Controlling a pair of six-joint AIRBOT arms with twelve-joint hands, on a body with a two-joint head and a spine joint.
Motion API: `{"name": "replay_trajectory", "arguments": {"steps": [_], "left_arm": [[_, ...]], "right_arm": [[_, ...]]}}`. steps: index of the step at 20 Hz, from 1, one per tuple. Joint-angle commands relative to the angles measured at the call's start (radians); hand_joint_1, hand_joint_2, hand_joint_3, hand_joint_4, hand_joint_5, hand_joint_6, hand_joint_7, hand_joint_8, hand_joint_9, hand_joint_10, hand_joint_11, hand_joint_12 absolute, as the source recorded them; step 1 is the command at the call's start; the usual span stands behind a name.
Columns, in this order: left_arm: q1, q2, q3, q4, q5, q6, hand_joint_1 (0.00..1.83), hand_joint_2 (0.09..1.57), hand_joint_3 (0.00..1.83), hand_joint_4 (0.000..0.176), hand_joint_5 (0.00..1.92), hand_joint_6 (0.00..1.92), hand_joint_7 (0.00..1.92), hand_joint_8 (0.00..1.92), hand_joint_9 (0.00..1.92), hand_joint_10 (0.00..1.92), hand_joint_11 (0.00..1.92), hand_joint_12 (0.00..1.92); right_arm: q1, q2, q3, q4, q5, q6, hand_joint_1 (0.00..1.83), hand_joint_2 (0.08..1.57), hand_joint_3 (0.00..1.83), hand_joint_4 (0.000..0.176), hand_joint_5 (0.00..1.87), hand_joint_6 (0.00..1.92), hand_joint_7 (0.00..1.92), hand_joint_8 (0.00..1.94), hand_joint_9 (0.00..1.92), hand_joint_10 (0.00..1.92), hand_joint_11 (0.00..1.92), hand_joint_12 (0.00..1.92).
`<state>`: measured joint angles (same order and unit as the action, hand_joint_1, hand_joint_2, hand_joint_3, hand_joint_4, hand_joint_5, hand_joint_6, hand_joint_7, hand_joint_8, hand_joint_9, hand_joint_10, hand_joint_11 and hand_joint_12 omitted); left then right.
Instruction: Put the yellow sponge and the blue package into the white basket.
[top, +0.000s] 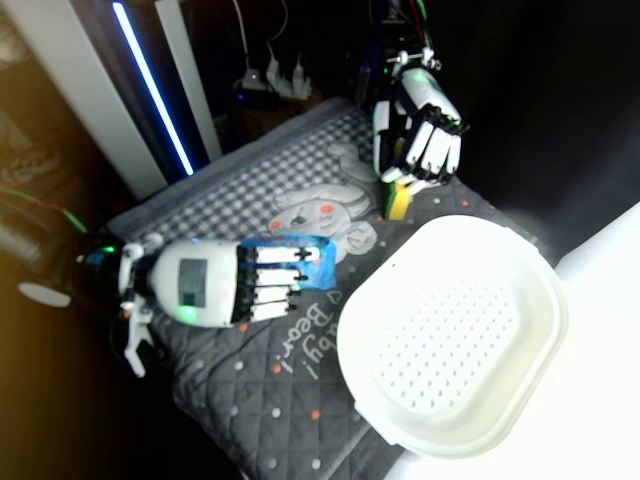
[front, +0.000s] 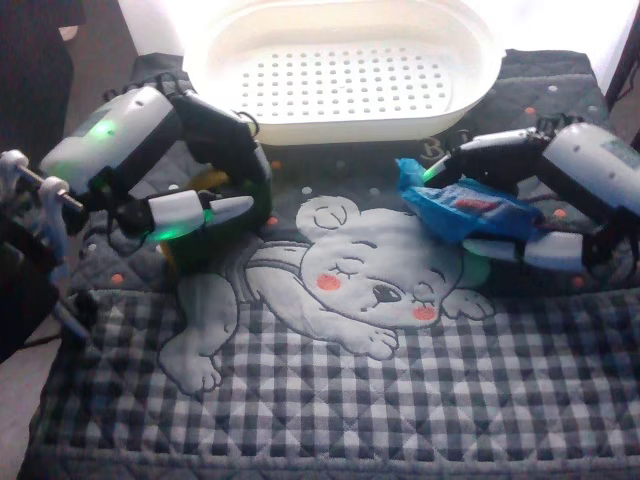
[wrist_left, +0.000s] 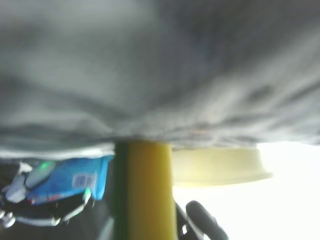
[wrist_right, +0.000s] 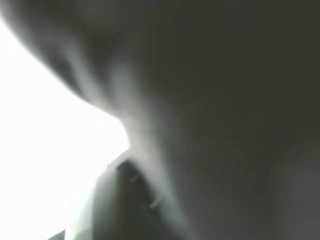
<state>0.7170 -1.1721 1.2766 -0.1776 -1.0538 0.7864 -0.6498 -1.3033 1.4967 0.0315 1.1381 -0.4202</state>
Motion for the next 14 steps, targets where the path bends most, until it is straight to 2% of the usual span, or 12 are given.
{"name": "replay_trajectory", "arguments": {"steps": [1,3,5,6,7,8,9,10,11,12,13,14], "left_arm": [[-0.015,0.003,0.001,0.017,-0.099,-0.005,1.38,1.1,0.0,0.0,1.06,0.68,1.02,0.98,0.87,1.27,0.58,1.36],[-0.054,0.008,0.002,0.046,-0.113,-0.005,1.39,1.09,0.0,0.0,1.1,0.6,1.03,0.97,0.89,1.24,0.58,1.31],[-0.098,0.017,0.002,0.09,-0.122,-0.005,1.38,1.09,0.0,0.0,1.1,0.77,1.06,0.76,0.86,1.25,0.58,1.36],[-0.127,0.023,0.002,0.112,-0.127,-0.005,1.38,1.08,0.0,0.0,1.08,0.8,1.06,0.69,0.92,1.24,0.7,1.31],[-0.142,0.026,0.002,0.121,-0.133,-0.005,1.39,1.07,0.0,0.0,1.0,0.85,1.07,0.69,1.06,1.09,0.93,1.2],[-0.161,0.031,0.002,0.128,-0.143,-0.004,1.39,1.07,0.0,0.0,0.99,0.82,1.07,0.69,1.08,1.08,1.02,1.17],[-0.185,0.034,0.008,0.129,-0.152,-0.004,1.4,1.03,0.0,0.0,1.05,0.71,1.2,0.51,1.18,0.96,1.02,1.11],[-0.206,0.032,0.017,0.13,-0.153,-0.004,1.4,1.04,0.01,0.0,1.05,0.7,1.15,0.63,1.1,1.03,0.92,1.06],[-0.243,0.022,0.036,0.137,-0.144,-0.004,1.39,1.05,0.0,0.0,1.06,0.74,1.1,0.7,1.06,1.03,0.88,1.03],[-0.274,0.012,0.052,0.145,-0.126,-0.004,1.24,1.04,0.0,0.0,1.14,0.68,1.13,1.16,1.12,1.64,1.07,1.74],[-0.301,0.004,0.065,0.153,-0.108,-0.004,1.28,1.06,0.0,0.0,1.18,0.43,1.07,1.13,1.03,1.45,0.97,1.8],[-0.305,0.002,0.067,0.155,-0.103,-0.004,1.29,1.05,0.0,0.0,1.22,0.33,1.09,1.07,1.06,1.42,1.0,1.85]], "right_arm": [[0.001,0.002,0.003,-0.005,0.056,-0.002,1.29,1.05,0.0,0.0,1.08,0.66,1.22,0.75,1.42,0.23,1.1,0.98],[0.011,0.009,0.003,-0.016,0.089,0.014,1.28,1.06,0.0,0.0,1.05,0.72,1.21,0.75,1.45,0.14,1.1,0.94],[0.016,0.019,0.003,-0.023,0.135,0.049,1.29,1.05,0.0,0.0,1.09,0.63,1.22,0.75,1.44,0.1,0.99,0.91],[0.026,0.024,0.003,-0.023,0.162,0.063,1.29,1.06,0.0,0.0,1.04,0.67,1.2,0.81,1.45,0.09,0.96,0.9],[0.04,0.025,0.003,-0.026,0.17,0.065,1.29,1.07,0.0,0.0,1.03,0.67,1.18,0.87,1.47,0.1,1.03,1.03],[0.062,0.025,0.005,-0.033,0.174,0.065,1.3,1.04,0.0,0.0,1.12,0.52,1.25,0.73,1.53,0.11,1.11,1.09],[0.095,0.025,0.016,-0.048,0.173,0.065,1.29,1.02,0.0,0.0,1.15,0.55,1.33,0.52,1.53,0.1,1.16,1.06],[0.116,0.025,0.025,-0.054,0.172,0.065,1.38,1.03,0.0,0.0,1.17,0.55,1.31,0.24,1.17,0.89,0.98,1.01],[0.141,0.023,0.041,-0.053,0.172,0.064,1.39,1.03,0.0,0.0,1.14,0.57,1.28,0.24,1.12,1.03,0.99,0.98],[0.165,0.018,0.053,-0.053,0.169,0.064,1.31,1.02,0.0,0.0,1.18,0.58,1.22,0.58,1.13,1.18,1.04,1.38],[0.184,0.013,0.063,-0.053,0.161,0.064,1.3,1.05,0.0,0.0,1.16,0.44,1.16,0.88,1.13,0.89,0.98,1.25],[0.187,0.012,0.065,-0.053,0.16,0.064,1.28,1.08,0.03,0.0,0.92,0.83,1.14,0.91,1.19,0.67,0.99,1.15]]}}
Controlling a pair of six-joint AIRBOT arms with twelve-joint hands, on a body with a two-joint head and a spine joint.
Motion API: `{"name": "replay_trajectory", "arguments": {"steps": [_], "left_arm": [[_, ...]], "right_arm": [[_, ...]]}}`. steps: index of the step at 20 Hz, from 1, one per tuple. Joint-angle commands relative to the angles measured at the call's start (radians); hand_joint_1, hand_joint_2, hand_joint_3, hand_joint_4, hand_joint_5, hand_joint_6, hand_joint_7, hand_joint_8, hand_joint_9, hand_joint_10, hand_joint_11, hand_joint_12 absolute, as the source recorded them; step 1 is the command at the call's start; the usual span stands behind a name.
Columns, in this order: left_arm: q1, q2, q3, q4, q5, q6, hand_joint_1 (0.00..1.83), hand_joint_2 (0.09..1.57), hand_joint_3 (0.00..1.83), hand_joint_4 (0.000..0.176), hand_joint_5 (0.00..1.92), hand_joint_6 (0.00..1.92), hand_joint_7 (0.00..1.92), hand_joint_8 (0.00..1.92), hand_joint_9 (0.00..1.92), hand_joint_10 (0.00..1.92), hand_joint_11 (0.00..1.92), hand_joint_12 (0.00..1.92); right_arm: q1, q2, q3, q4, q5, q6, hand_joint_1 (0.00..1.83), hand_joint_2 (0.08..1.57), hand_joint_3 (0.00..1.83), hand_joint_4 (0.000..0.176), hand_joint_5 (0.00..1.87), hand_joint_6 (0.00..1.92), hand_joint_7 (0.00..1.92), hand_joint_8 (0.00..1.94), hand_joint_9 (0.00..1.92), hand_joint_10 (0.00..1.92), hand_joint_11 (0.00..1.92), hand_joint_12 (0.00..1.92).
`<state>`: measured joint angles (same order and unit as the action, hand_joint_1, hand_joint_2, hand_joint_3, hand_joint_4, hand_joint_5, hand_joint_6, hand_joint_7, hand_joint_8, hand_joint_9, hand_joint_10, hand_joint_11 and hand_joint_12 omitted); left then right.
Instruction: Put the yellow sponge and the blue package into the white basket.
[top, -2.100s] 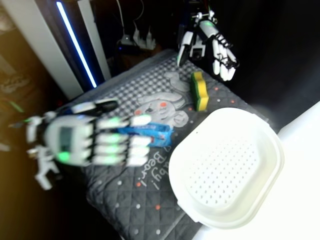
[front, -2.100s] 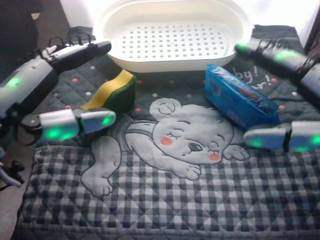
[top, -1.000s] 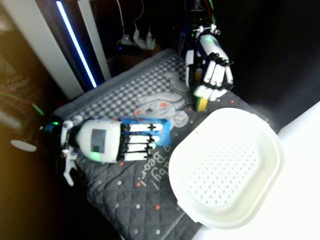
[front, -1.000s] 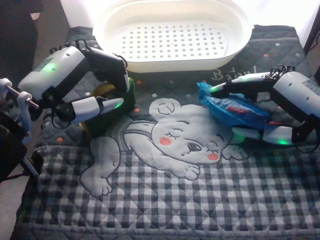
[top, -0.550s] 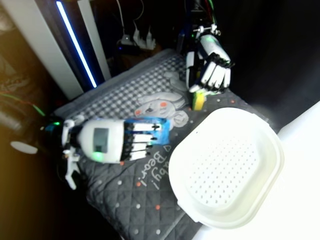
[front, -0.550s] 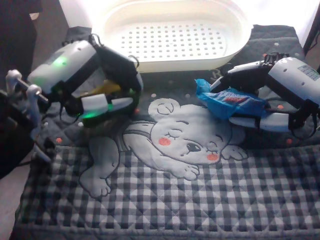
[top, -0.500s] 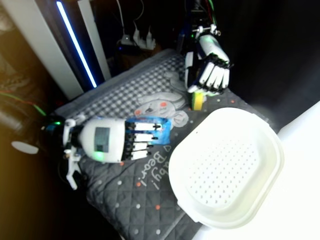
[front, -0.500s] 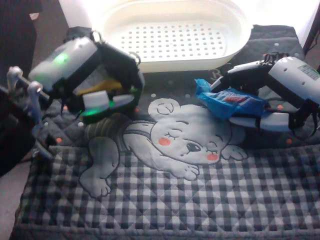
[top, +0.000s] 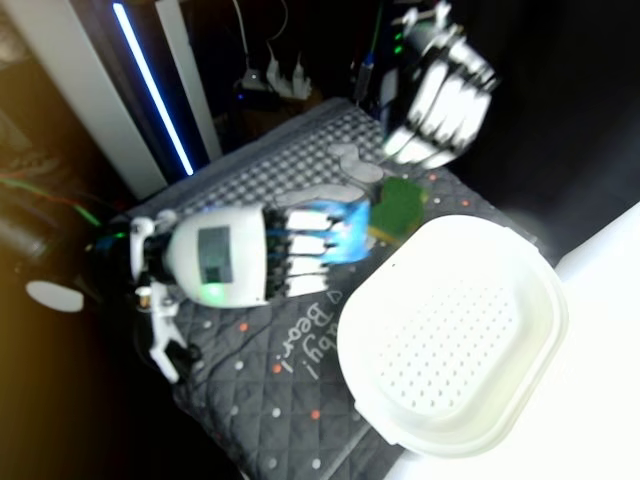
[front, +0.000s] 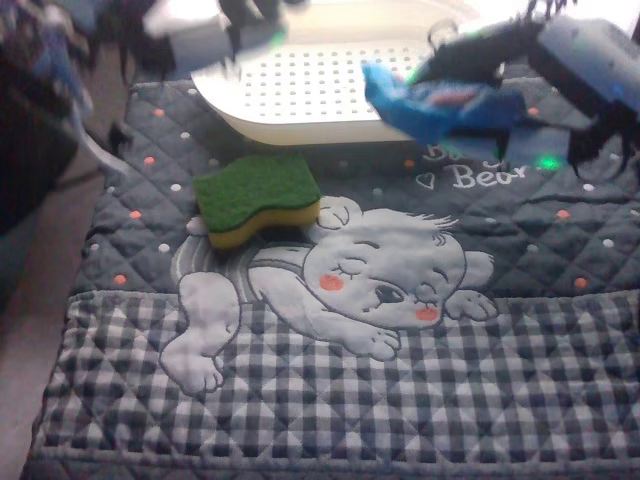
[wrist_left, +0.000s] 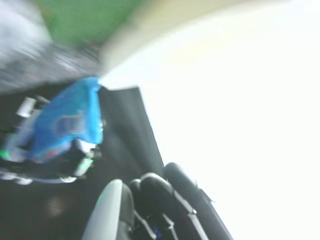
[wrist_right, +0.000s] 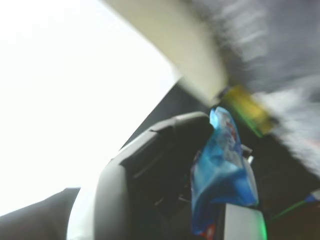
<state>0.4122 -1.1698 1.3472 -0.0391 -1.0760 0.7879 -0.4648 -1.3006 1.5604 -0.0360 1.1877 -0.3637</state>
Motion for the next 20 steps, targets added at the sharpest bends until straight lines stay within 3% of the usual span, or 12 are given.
{"name": "replay_trajectory", "arguments": {"steps": [1,2,4,6,7,8,10,12,13,17,18,20], "left_arm": [[-0.005,-0.002,0.0,0.018,-0.076,-0.006,1.29,1.05,0.0,0.0,1.15,0.61,1.12,0.87,1.12,1.47,1.06,1.89],[-0.012,-0.004,0.003,0.021,-0.066,-0.006,1.29,1.06,0.0,0.0,1.16,0.44,1.1,1.02,1.09,1.35,1.01,1.81],[-0.007,-0.005,0.001,0.022,-0.064,-0.007,1.22,1.02,0.0,0.0,1.22,0.54,1.25,1.59,1.37,1.88,1.45,1.92],[0.025,0.0,-0.01,0.014,-0.071,-0.017,1.22,1.01,0.0,0.0,1.23,0.54,1.26,1.61,1.4,1.91,1.46,1.92],[0.038,0.001,-0.011,0.008,-0.074,-0.024,1.26,1.04,0.0,0.0,1.16,0.57,1.17,1.02,1.14,1.19,1.0,1.61],[0.069,0.004,-0.013,-0.005,-0.083,-0.042,1.27,1.03,0.0,0.0,1.16,0.63,1.24,0.68,1.16,1.04,0.95,1.61],[0.122,0.024,-0.041,-0.021,-0.11,-0.046,1.23,1.03,0.0,0.0,1.14,0.68,1.08,0.12,0.99,0.57,0.73,1.27],[0.176,0.064,-0.087,-0.02,-0.152,-0.045,1.13,0.97,0.0,0.0,0.64,0.05,0.64,0.0,0.64,0.14,0.37,1.09],[0.195,0.08,-0.104,-0.018,-0.163,-0.045,1.02,0.9,0.0,0.037,0.48,0.01,0.49,0.0,0.51,0.05,0.21,1.1],[0.259,0.12,-0.139,-0.008,-0.124,-0.043,1.24,0.92,0.0,0.039,0.43,0.0,0.43,0.0,0.53,0.01,0.09,1.25],[0.259,0.118,-0.137,-0.003,-0.099,-0.04,1.12,0.9,0.0,0.01,0.44,0.0,0.46,0.01,0.54,0.01,0.1,1.31],[0.259,0.115,-0.138,0.005,-0.074,-0.029,1.12,0.91,0.0,0.018,0.43,0.0,0.46,0.01,0.54,0.01,0.09,1.31]], "right_arm": [[0.005,0.008,0.004,0.014,0.107,0.007,1.28,1.1,0.01,0.0,0.88,0.91,1.14,0.9,1.24,0.55,0.97,1.22],[0.01,0.004,0.008,0.014,0.099,0.007,1.38,1.06,0.0,0.0,0.96,0.76,1.17,0.66,1.18,0.91,0.95,1.23],[0.011,-0.001,0.009,0.014,0.093,0.007,1.41,1.02,0.0,0.0,1.02,0.64,1.34,0.28,1.24,0.9,1.1,1.05],[0.01,0.0,-0.003,0.014,0.093,0.007,1.42,1.0,0.0,0.0,1.12,0.43,1.43,0.11,1.25,0.91,1.13,1.03],[0.01,0.0,-0.004,0.014,0.093,0.007,1.41,1.02,0.02,0.0,1.1,0.42,1.32,0.33,1.15,1.02,1.1,1.12],[0.01,0.0,-0.008,0.014,0.09,0.007,1.41,1.02,0.0,0.0,1.22,0.19,1.32,0.38,1.16,1.06,1.08,1.13],[0.01,0.0,-0.015,0.013,0.086,0.007,1.4,1.04,0.0,0.0,1.07,0.5,1.26,0.44,1.12,1.05,1.09,1.02],[0.01,0.007,-0.02,0.013,0.082,0.007,1.41,1.02,0.0,0.0,1.23,0.17,1.29,0.43,1.15,1.07,1.06,1.08],[0.01,0.009,-0.021,0.013,0.08,0.007,1.41,1.02,0.0,0.0,1.29,0.05,1.28,0.47,1.15,1.06,1.05,1.08],[0.01,0.017,-0.028,0.013,0.073,0.007,1.4,1.03,0.0,0.0,1.17,0.32,1.29,0.43,1.11,1.0,1.08,0.89],[0.01,0.018,-0.029,0.013,0.071,0.007,1.33,1.01,0.0,0.0,1.22,0.33,1.37,0.45,1.26,0.58,1.1,0.87],[0.01,0.019,-0.03,0.013,0.068,0.007,1.32,0.99,0.0,0.0,1.26,0.31,1.43,0.35,1.39,0.28,1.14,0.82]]}}
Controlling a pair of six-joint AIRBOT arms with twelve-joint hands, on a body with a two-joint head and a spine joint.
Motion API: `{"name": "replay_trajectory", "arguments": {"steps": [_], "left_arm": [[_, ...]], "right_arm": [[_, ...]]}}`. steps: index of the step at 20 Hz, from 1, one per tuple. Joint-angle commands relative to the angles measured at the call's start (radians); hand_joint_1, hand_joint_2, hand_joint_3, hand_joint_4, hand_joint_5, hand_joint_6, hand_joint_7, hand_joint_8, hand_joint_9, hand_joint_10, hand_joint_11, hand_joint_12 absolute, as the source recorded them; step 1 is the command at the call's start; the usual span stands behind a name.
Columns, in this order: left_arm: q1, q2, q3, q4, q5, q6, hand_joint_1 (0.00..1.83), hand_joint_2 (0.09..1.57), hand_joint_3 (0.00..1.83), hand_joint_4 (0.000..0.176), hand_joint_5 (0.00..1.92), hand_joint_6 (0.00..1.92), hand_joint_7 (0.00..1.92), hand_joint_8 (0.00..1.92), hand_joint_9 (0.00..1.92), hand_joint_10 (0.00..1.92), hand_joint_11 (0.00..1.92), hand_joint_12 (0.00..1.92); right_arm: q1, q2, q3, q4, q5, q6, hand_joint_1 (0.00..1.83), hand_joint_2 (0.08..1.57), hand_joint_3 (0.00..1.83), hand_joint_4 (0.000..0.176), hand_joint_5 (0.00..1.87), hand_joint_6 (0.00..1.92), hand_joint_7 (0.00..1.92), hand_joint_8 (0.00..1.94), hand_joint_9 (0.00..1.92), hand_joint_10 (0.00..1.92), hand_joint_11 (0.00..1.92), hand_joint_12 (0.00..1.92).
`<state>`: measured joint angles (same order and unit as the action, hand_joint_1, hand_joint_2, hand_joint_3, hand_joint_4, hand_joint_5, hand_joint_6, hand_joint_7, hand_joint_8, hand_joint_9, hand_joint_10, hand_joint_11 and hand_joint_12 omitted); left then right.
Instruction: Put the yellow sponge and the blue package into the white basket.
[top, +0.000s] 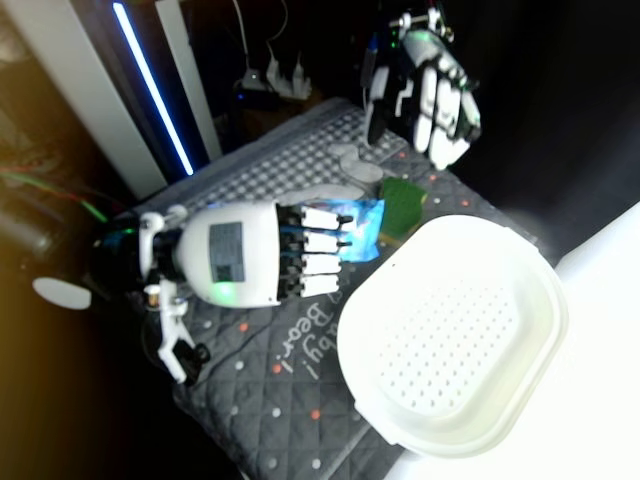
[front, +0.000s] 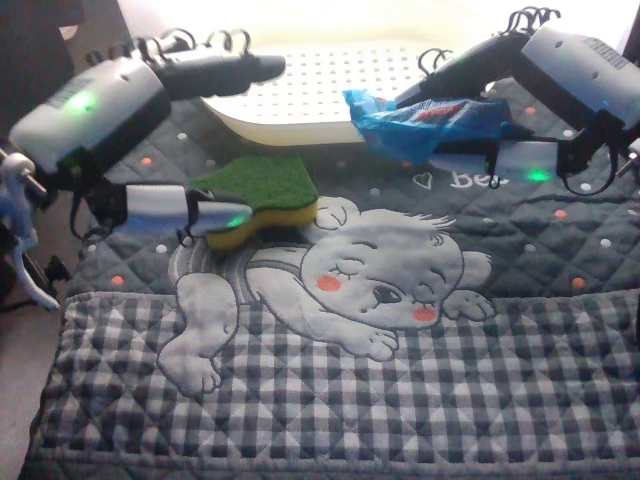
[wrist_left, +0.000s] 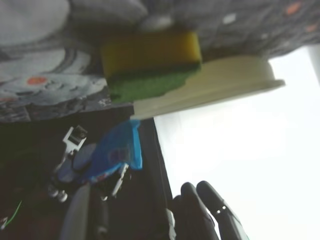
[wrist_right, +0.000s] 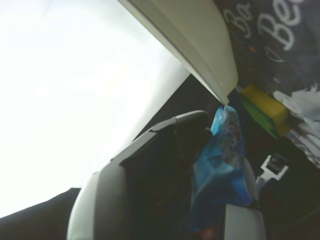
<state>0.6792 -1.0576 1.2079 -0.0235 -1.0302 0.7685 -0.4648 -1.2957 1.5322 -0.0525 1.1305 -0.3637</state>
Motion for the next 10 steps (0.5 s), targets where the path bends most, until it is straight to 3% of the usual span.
{"name": "replay_trajectory", "arguments": {"steps": [1,2,3,4,5,6,7,8,9,10], "left_arm": [[-0.008,-0.001,0.003,-0.01,-0.097,0.007,1.17,0.9,0.0,0.046,0.39,0.01,0.41,0.0,0.5,0.0,0.0,1.34],[-0.008,-0.006,0.006,-0.01,-0.084,0.013,1.17,0.9,0.0,0.046,0.39,0.01,0.41,0.0,0.5,0.0,0.0,1.34],[-0.008,-0.017,0.015,-0.01,-0.066,0.013,1.17,0.9,0.0,0.061,0.41,0.01,0.43,0.01,0.52,0.01,0.0,1.37],[-0.006,-0.025,0.021,-0.013,-0.051,0.013,1.09,0.93,0.01,0.043,0.42,0.0,0.43,0.0,0.47,0.0,0.01,1.36],[-0.002,-0.033,0.028,-0.02,-0.035,0.013,1.09,0.93,0.01,0.043,0.42,0.0,0.43,0.0,0.47,0.0,0.01,1.36],[0.001,-0.036,0.03,-0.025,-0.026,0.013,1.0,0.95,0.01,0.061,0.41,0.0,0.42,0.0,0.45,0.0,0.0,1.33],[0.007,-0.038,0.032,-0.03,-0.019,0.013,0.95,0.95,0.01,0.065,0.41,0.0,0.43,0.0,0.44,0.0,0.0,1.33],[0.01,-0.041,0.036,-0.034,-0.01,0.013,0.89,0.95,0.0,0.043,0.49,0.01,0.53,0.02,0.55,0.04,0.08,1.39],[0.013,-0.043,0.04,-0.039,0.0,0.014,0.89,0.95,0.0,0.043,0.49,0.01,0.53,0.02,0.55,0.04,0.08,1.39],[0.014,-0.045,0.043,-0.041,0.009,0.017,0.92,0.94,0.0,0.016,0.55,0.01,0.61,0.02,0.64,0.08,0.17,1.4]], "right_arm": [[0.01,0.015,-0.003,0.029,0.124,0.007,1.32,0.99,0.0,0.0,1.35,0.08,1.39,0.46,1.5,0.12,1.13,0.92],[0.01,0.015,-0.005,0.029,0.123,0.007,1.32,0.99,0.0,0.0,1.35,0.08,1.39,0.46,1.5,0.12,1.13,0.92],[0.01,0.015,-0.008,0.029,0.123,0.007,1.31,0.98,0.0,0.0,1.37,0.08,1.42,0.38,1.51,0.1,1.15,0.94],[0.01,0.015,-0.013,0.029,0.123,0.007,1.3,0.98,0.0,0.0,1.39,0.08,1.43,0.32,1.51,0.08,1.11,1.06],[0.008,0.017,-0.025,0.027,0.123,0.007,1.3,0.98,0.0,0.0,1.39,0.08,1.43,0.32,1.51,0.08,1.11,1.06],[-0.009,0.014,-0.03,0.025,0.123,0.007,1.3,0.98,0.0,0.0,1.38,0.13,1.48,0.19,1.5,0.06,1.13,1.01],[-0.022,0.014,-0.037,0.028,0.124,0.007,1.31,0.98,0.0,0.0,1.4,0.03,1.42,0.37,1.54,0.07,1.15,1.03],[-0.042,0.009,-0.04,0.033,0.124,0.007,1.31,1.0,0.0,0.0,1.38,0.0,1.35,0.57,1.64,0.25,1.21,1.3],[-0.06,0.003,-0.041,0.042,0.124,0.007,1.31,1.0,0.0,0.0,1.38,0.0,1.35,0.57,1.64,0.25,1.21,1.3],[-0.071,0.0,-0.041,0.048,0.124,0.007,1.31,0.98,0.0,0.0,1.4,0.0,1.41,0.42,1.54,0.46,1.21,1.28]]}}
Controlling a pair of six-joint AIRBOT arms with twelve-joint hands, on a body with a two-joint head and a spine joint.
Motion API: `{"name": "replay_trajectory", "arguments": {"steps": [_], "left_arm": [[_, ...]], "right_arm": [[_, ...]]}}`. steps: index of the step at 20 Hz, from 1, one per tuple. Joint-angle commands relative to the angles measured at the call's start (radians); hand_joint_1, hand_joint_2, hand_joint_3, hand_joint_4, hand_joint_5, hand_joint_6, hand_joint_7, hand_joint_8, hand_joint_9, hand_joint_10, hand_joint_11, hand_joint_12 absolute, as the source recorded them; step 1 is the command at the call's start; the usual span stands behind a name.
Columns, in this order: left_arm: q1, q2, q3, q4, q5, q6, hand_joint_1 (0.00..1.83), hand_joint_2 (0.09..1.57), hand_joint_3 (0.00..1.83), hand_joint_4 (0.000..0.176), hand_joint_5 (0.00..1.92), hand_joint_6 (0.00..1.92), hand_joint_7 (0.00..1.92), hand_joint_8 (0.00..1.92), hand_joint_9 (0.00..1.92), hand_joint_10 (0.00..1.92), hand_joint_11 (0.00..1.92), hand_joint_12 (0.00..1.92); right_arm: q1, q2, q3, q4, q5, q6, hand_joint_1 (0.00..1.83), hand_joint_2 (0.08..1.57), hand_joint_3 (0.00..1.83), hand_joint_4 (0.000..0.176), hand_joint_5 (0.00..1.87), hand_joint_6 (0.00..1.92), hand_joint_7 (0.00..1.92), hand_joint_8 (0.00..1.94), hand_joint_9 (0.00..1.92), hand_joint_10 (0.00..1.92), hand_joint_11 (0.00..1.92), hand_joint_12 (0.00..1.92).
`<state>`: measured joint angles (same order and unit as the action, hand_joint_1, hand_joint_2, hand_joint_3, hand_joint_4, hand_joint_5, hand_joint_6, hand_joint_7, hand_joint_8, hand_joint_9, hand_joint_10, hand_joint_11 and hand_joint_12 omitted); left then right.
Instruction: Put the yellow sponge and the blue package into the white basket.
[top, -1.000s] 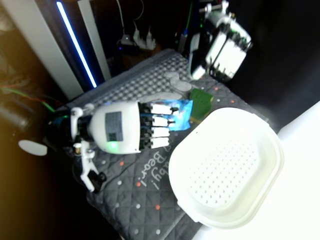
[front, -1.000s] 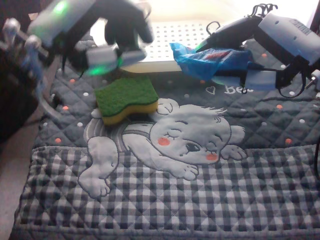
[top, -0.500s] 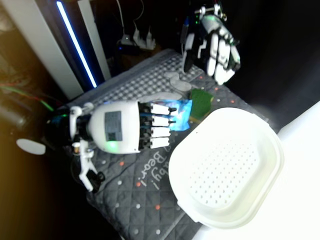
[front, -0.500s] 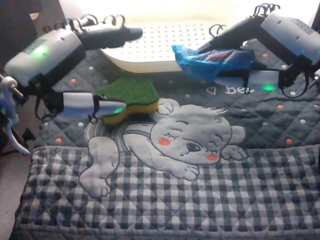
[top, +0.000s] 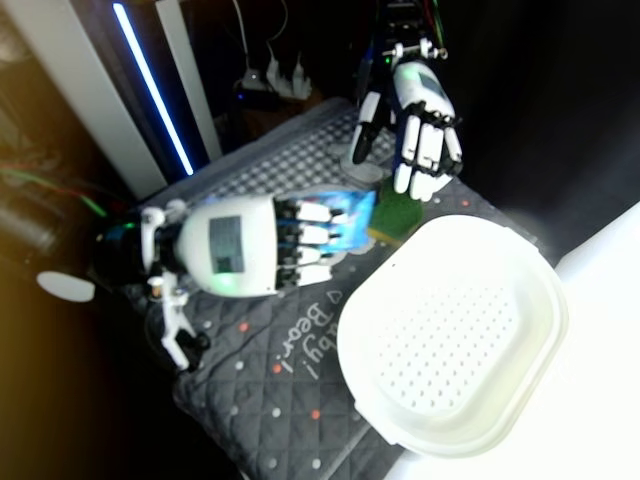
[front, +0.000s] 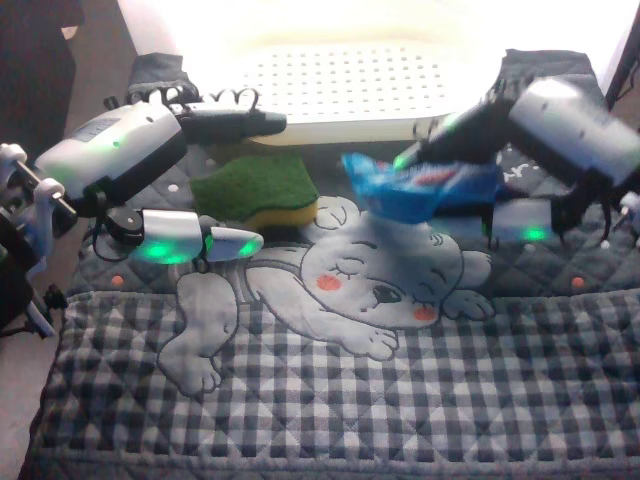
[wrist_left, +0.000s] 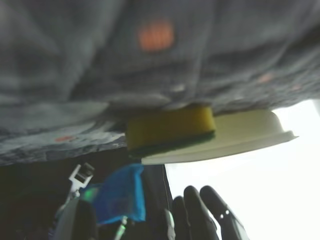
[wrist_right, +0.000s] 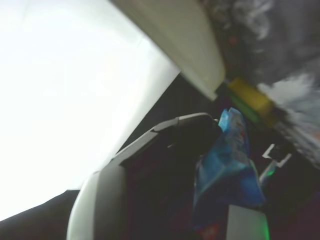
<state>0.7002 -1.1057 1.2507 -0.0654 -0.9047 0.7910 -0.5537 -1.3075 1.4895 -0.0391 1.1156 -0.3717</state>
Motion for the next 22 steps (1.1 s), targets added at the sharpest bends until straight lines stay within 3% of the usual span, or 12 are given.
{"name": "replay_trajectory", "arguments": {"steps": [1,3,4,6,8,11,13,15,17,18,19,22], "left_arm": [[-0.007,0.001,0.002,-0.006,-0.104,0.006,0.96,0.95,0.0,0.003,0.57,0.01,0.64,0.01,0.68,0.1,0.21,1.36],[-0.007,-0.006,0.006,-0.029,-0.066,0.058,0.98,0.95,0.0,0.0,0.59,0.0,0.65,0.01,0.7,0.1,0.24,1.31],[-0.007,-0.015,0.016,-0.035,-0.053,0.062,1.02,0.96,0.0,0.006,0.6,0.0,0.65,0.0,0.71,0.09,0.28,1.24],[-0.007,-0.036,0.036,-0.041,-0.032,0.064,1.05,0.97,0.0,0.005,0.63,0.0,0.67,0.0,0.77,0.1,0.36,1.24],[-0.007,-0.042,0.042,-0.055,-0.013,0.092,1.03,0.96,0.0,0.035,0.59,0.0,0.69,0.0,0.77,0.09,0.36,1.25],[-0.013,-0.042,0.042,-0.073,0.02,0.145,0.94,0.93,0.0,0.073,0.53,0.0,0.56,0.0,0.64,0.02,0.15,1.27],[-0.013,-0.041,0.036,-0.074,0.005,0.146,0.89,0.92,0.0,0.057,0.47,0.0,0.47,0.0,0.47,0.0,0.01,1.16],[-0.014,-0.036,0.026,-0.078,-0.003,0.179,0.91,0.92,0.0,0.051,0.45,0.0,0.45,0.0,0.46,0.0,0.0,1.15],[-0.019,-0.039,0.033,-0.087,0.019,0.197,0.96,0.91,0.0,0.022,0.47,0.0,0.5,0.0,0.52,0.02,0.03,1.28],[-0.019,-0.042,0.039,-0.092,0.03,0.197,0.95,0.92,0.0,0.023,0.49,0.0,0.51,0.0,0.52,0.01,0.03,1.24],[-0.019,-0.05,0.047,-0.098,0.043,0.197,1.05,0.96,0.0,0.02,0.62,0.01,0.66,0.02,0.72,0.06,0.26,1.19],[-0.019,-0.074,0.077,-0.113,0.069,0.197,1.22,0.99,0.0,0.0,0.74,0.01,0.81,0.02,0.87,0.07,0.45,1.05]], "right_arm": [[0.006,0.011,-0.002,0.043,0.139,0.015,1.31,0.99,0.0,0.0,1.4,0.0,1.38,0.49,1.54,0.46,1.24,1.28],[-0.004,0.01,-0.008,0.047,0.14,0.016,1.31,0.99,0.0,0.0,1.39,0.02,1.4,0.41,1.47,0.35,1.18,1.13],[-0.008,0.009,-0.009,0.047,0.14,0.016,1.3,1.01,0.0,0.0,1.21,0.4,1.36,0.48,1.46,0.17,1.16,0.89],[-0.014,0.009,-0.013,0.047,0.14,0.016,1.28,1.04,0.0,0.0,1.08,0.7,1.27,0.63,1.46,0.04,1.25,0.55],[-0.017,0.008,-0.015,0.047,0.14,0.016,1.27,1.04,0.0,0.0,1.08,0.71,1.25,0.64,1.45,0.02,1.25,0.51],[-0.023,0.005,-0.015,0.047,0.14,0.016,1.27,1.05,0.0,0.0,1.08,0.72,1.23,0.67,1.45,0.02,1.27,0.51],[-0.026,0.005,-0.016,0.047,0.14,0.016,1.27,1.05,0.0,0.0,1.09,0.71,1.23,0.68,1.46,0.02,1.28,0.52],[-0.029,0.005,-0.015,0.048,0.14,0.016,1.27,1.05,0.0,0.0,1.08,0.71,1.23,0.68,1.46,0.02,1.28,0.52],[-0.031,0.003,-0.016,0.048,0.14,0.016,1.28,1.05,0.0,0.0,1.07,0.71,1.24,0.68,1.47,0.02,1.28,0.53],[-0.031,0.002,-0.015,0.048,0.14,0.016,1.28,1.05,0.0,0.0,1.07,0.72,1.24,0.68,1.47,0.02,1.28,0.53],[-0.031,0.002,-0.015,0.048,0.14,0.016,1.28,1.05,0.0,0.0,1.07,0.71,1.23,0.69,1.46,0.01,1.27,0.53],[-0.034,0.001,-0.015,0.049,0.14,0.016,1.28,1.05,0.0,0.0,1.06,0.71,1.24,0.69,1.47,0.01,1.28,0.54]]}}
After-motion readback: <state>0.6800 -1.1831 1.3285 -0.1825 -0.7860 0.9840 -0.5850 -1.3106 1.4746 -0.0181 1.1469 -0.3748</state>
